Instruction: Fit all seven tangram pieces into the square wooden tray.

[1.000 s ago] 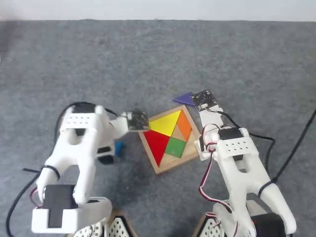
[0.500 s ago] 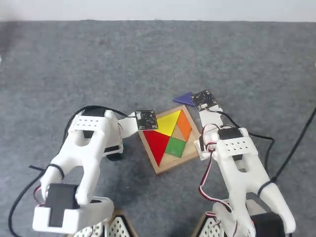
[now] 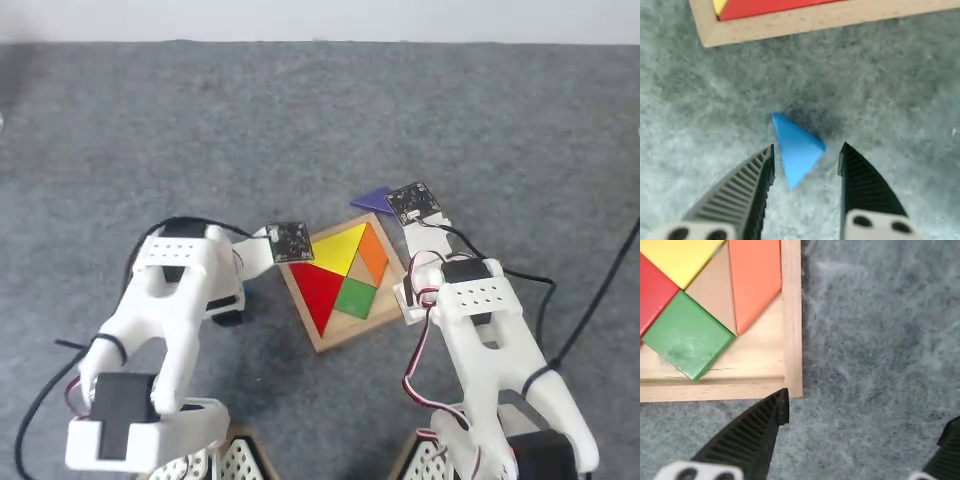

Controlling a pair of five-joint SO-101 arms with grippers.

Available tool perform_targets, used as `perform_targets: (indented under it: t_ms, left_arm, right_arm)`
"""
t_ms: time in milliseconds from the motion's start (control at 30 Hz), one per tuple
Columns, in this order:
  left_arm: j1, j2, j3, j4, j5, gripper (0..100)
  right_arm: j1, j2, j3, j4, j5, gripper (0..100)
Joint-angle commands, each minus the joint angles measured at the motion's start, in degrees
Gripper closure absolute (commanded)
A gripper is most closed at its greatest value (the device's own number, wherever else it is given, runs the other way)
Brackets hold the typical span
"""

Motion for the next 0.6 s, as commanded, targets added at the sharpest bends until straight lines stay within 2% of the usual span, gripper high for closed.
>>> perform_targets:
  t_ms: [0,167,367,567]
  left_arm:
    - [-0.2,-0.8,3.9,-6.0,0.6,80]
    - [-0.3,-0.8,5.0,-7.2,0.7,80]
    - [0.1,-0.9,4.9,-7.3,0.7,89]
    - [0.0,-1.3,3.3,-6.2,0.6,91]
  right_arm:
    - [0.3,-2.1,-0.2,-0.5,0.6,54.1]
    - [0.3,-2.1,-0.2,-0.5,0.6,54.1]
    - [0.3,-2.1,-0.2,-0.5,0.6,54.1]
    - [0.3,-2.1,-0.2,-0.5,0.6,54.1]
